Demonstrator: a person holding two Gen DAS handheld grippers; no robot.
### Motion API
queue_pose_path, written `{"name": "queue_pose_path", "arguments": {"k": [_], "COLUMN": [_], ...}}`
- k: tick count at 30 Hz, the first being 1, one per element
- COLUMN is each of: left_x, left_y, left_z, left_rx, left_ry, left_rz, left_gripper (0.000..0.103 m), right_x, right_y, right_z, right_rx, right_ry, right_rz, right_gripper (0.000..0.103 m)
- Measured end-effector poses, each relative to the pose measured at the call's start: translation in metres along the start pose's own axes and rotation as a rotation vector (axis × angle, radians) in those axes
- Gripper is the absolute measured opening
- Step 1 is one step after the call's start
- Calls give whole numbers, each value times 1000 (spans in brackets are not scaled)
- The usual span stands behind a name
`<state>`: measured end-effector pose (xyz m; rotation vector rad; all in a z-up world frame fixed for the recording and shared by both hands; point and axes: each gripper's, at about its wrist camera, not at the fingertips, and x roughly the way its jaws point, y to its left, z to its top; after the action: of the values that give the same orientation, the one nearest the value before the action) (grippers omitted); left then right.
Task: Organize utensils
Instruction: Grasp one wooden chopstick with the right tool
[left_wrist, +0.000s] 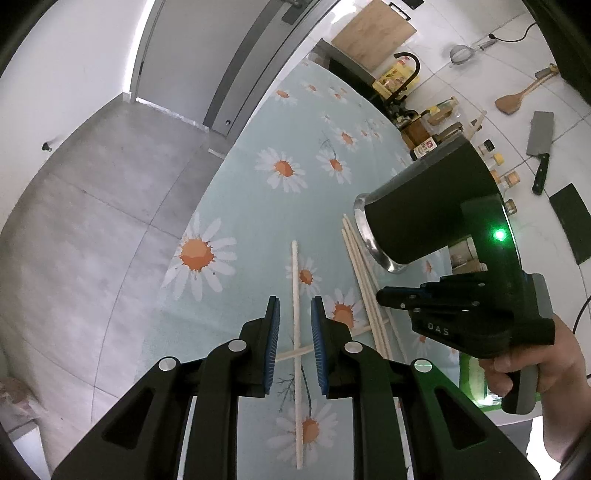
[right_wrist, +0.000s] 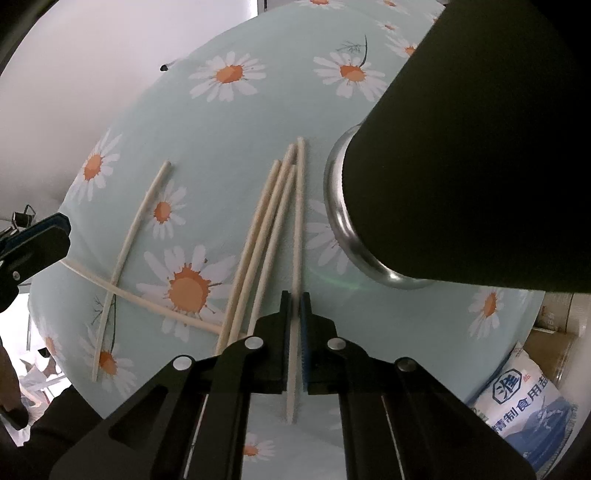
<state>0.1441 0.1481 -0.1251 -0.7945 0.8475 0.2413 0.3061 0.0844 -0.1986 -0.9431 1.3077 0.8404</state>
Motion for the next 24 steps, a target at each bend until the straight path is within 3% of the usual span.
{"name": "queue_pose_path", "arguments": {"k": [13, 19, 24], "left_x": [6, 8, 13], "left_y": [-7, -19, -43], "left_z": [7, 11, 8], "left_rx": [43, 108, 240], "left_ry": [39, 88, 164], "left_rz": [47, 79, 108], "left_gripper": [16, 16, 16], "right_x": [-36, -58, -73], "right_y": [-9, -18, -30], "right_z": [-18, -35, -53], "right_rx": [44, 95, 150], "right_ry": [-87, -156, -212], "right_rz": [48, 94, 146], "right_gripper": [5, 5, 5]}}
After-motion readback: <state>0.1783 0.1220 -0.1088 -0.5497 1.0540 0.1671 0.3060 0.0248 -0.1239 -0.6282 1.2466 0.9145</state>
